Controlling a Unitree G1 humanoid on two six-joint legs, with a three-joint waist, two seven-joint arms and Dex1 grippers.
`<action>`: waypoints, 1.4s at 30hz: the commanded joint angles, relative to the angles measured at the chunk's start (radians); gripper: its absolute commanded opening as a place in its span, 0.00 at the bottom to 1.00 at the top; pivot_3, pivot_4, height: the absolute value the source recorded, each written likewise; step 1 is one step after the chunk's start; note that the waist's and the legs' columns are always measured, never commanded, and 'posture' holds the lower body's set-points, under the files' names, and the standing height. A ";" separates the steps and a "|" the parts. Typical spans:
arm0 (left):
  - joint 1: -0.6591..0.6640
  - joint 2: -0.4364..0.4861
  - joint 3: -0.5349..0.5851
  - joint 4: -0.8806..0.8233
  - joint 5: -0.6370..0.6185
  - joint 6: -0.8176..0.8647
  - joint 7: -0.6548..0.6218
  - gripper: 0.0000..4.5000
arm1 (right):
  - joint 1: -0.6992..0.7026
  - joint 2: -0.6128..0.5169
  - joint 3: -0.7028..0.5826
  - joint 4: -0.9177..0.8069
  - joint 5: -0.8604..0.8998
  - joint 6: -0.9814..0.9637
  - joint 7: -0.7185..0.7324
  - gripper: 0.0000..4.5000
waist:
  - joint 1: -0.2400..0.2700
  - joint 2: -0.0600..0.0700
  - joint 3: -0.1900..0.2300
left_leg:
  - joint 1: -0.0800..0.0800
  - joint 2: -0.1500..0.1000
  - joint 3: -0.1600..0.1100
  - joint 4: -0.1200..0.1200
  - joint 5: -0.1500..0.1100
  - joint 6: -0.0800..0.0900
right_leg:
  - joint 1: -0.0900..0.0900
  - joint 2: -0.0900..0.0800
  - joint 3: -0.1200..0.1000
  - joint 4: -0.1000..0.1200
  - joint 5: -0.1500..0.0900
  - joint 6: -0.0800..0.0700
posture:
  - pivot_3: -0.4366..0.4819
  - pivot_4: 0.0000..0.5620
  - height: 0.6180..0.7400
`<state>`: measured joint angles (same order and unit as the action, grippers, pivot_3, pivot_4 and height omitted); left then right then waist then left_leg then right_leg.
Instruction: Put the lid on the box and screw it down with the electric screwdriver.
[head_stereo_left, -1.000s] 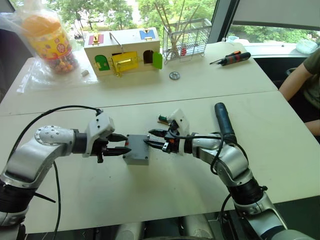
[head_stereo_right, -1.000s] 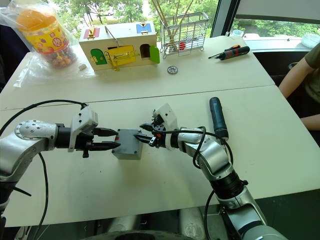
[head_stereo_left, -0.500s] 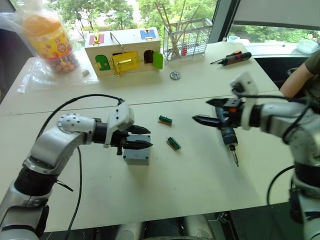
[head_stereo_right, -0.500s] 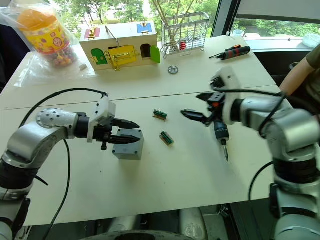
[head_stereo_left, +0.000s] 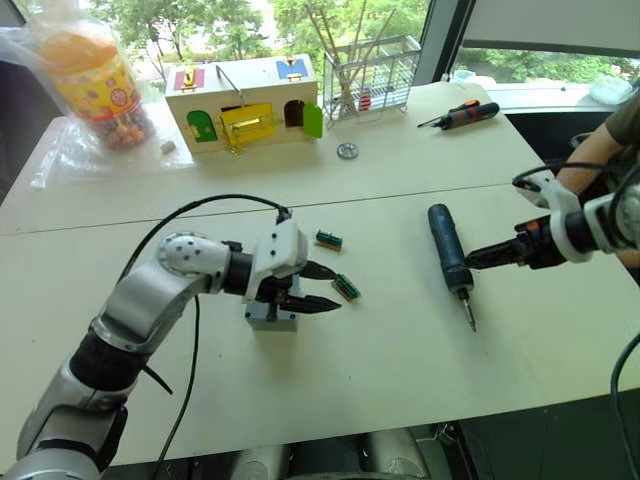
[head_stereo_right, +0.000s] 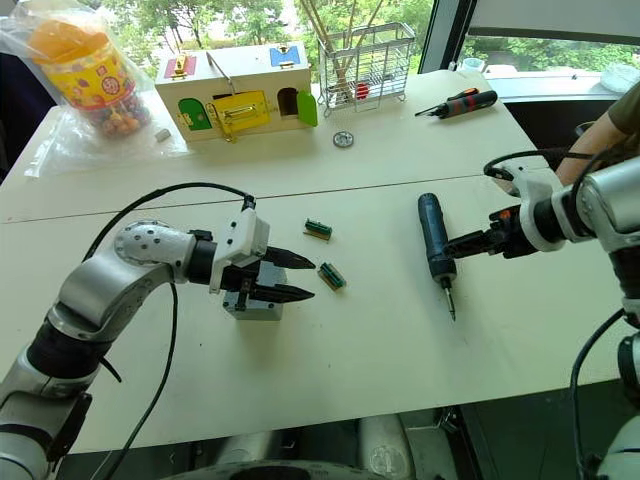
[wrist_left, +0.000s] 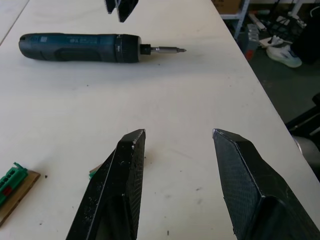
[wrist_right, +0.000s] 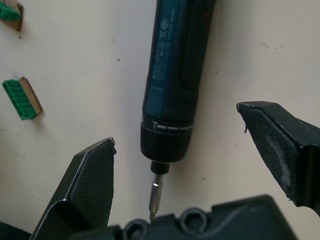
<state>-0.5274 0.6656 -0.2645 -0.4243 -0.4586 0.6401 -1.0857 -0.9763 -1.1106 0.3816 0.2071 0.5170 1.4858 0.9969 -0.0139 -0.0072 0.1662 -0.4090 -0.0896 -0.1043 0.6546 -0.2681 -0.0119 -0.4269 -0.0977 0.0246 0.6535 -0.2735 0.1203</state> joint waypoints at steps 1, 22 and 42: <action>0.008 -0.010 -0.001 -0.050 0.008 -0.010 0.028 0.48 | -0.095 0.033 0.131 0.075 -0.052 0.024 0.041 0.99 | 0.001 0.000 0.000 | 0.000 0.000 0.000 0.000 0.000 0.000 | 0.000 0.000 0.000 0.000 0.000 0.000 | 0.48 0.27 1.00; 0.103 -0.089 0.001 -0.115 0.033 0.045 0.237 0.48 | -0.230 0.288 0.525 0.482 -0.400 -0.310 0.369 0.66 | 0.001 -0.003 -0.003 | -0.001 -0.001 -0.002 0.008 0.000 -0.001 | 0.003 0.001 -0.002 0.001 0.000 0.000 | 0.48 0.27 1.00; 0.029 0.039 0.278 0.080 -0.156 0.072 0.083 0.48 | -0.279 0.343 -0.292 0.262 -0.223 -0.213 0.185 0.40 | -0.004 0.004 0.002 | -0.009 -0.001 0.000 0.006 0.001 -0.002 | -0.011 0.000 0.000 0.008 0.000 0.000 | 0.48 0.27 1.00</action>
<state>-0.4829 0.6887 -0.0360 -0.3319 -0.5636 0.7022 -0.9795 -1.1997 -0.7705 0.2589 0.5635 0.2166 1.2453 1.2292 -0.0175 -0.0030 0.1679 -0.4229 -0.0903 -0.1048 0.6618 -0.2672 -0.0151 -0.4438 -0.0978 0.0240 0.6639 -0.2733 0.1205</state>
